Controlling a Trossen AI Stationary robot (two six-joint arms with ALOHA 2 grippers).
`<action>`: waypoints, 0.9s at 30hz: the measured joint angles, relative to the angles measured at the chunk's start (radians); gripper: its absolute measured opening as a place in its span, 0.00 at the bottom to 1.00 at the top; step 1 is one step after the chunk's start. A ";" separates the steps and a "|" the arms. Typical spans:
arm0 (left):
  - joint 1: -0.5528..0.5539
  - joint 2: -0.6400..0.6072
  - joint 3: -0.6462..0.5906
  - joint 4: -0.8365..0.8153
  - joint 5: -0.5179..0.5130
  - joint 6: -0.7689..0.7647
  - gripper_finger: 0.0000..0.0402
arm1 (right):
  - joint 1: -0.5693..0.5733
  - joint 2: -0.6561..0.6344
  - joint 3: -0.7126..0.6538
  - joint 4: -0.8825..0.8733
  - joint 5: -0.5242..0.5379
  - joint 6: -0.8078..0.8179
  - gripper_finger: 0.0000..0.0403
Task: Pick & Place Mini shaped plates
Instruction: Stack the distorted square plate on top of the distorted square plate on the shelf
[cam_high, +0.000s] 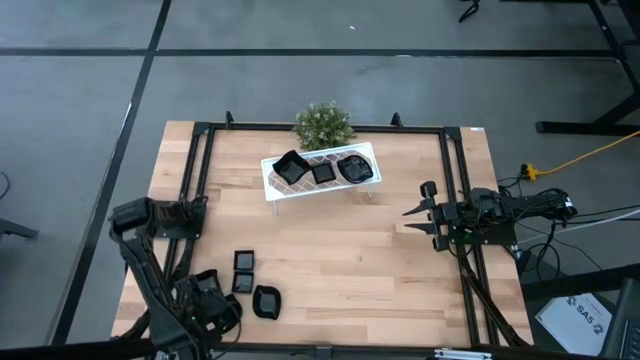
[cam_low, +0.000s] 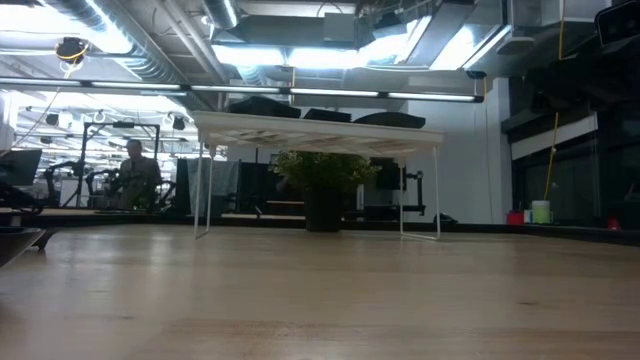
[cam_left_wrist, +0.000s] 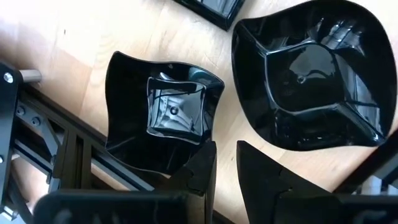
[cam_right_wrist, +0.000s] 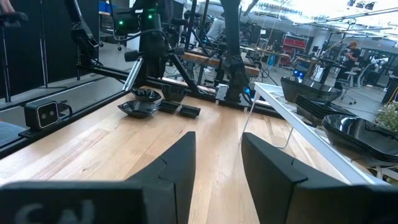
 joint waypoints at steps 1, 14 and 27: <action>-0.003 0.004 0.000 0.000 -0.001 0.000 0.14 | 0.000 0.000 0.000 0.000 0.000 0.000 0.32; -0.051 0.069 0.000 0.007 0.001 -0.002 0.13 | 0.000 0.000 0.000 0.000 0.000 0.000 0.32; -0.063 0.122 -0.001 -0.040 -0.004 -0.001 0.14 | 0.000 0.000 0.000 0.000 0.000 0.000 0.32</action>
